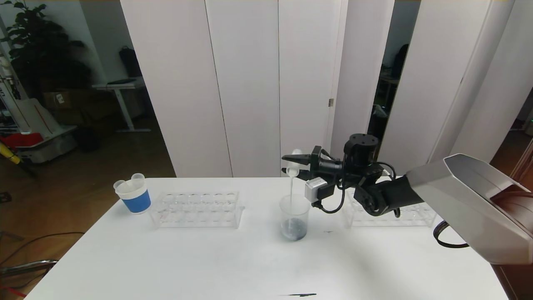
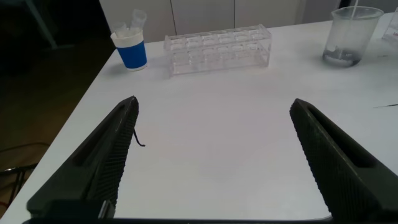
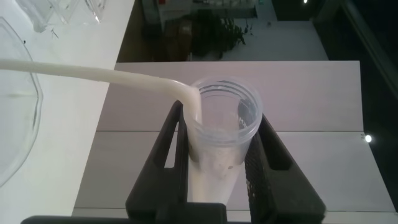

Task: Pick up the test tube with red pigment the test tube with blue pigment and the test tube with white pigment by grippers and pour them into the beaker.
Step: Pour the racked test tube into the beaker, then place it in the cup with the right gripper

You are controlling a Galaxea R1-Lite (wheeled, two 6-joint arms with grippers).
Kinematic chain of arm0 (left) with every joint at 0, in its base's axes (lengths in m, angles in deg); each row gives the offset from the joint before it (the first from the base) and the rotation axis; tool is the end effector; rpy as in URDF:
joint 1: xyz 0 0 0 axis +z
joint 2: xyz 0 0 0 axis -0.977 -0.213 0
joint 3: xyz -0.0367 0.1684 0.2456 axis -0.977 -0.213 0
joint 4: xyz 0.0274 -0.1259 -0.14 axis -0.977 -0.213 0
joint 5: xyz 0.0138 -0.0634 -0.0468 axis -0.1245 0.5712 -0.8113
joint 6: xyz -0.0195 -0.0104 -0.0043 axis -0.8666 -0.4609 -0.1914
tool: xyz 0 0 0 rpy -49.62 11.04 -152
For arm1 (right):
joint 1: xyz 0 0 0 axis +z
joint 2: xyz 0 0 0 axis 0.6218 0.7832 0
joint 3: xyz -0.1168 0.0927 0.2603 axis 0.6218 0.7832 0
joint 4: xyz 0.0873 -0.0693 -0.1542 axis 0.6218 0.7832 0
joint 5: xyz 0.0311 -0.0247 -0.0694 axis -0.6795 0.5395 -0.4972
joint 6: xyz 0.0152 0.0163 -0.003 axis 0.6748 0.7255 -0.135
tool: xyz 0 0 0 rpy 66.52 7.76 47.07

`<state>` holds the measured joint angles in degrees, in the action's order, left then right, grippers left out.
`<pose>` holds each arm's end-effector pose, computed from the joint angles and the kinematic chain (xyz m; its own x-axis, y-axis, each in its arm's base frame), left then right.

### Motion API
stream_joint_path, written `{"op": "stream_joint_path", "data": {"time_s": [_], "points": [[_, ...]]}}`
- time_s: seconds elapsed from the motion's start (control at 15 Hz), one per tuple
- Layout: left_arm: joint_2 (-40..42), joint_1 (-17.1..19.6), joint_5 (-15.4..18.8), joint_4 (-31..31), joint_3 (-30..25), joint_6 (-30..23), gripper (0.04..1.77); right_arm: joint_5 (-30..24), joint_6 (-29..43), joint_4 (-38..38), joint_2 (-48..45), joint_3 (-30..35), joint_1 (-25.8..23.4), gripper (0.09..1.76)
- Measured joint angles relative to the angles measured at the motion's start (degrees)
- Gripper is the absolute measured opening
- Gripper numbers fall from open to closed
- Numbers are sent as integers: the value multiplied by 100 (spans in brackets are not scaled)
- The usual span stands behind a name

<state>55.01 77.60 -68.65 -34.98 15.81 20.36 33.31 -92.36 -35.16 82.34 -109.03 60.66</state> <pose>-0.0230 -0.0009 0.0754 0.9992 -0.0407 0.0011 0.0405 0.9954 0.0870 0.4584 0.2052 0.0975 0.3425 0.9393 0.0196 -0.0432 0.0366 -0.9984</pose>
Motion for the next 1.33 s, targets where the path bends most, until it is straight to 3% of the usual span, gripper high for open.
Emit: {"op": "stream_joint_path", "data": {"time_s": [1.33], "points": [[0, 0, -2, 0, 0, -2, 174, -124, -305, -325, -74, 182, -122, 59]]}}
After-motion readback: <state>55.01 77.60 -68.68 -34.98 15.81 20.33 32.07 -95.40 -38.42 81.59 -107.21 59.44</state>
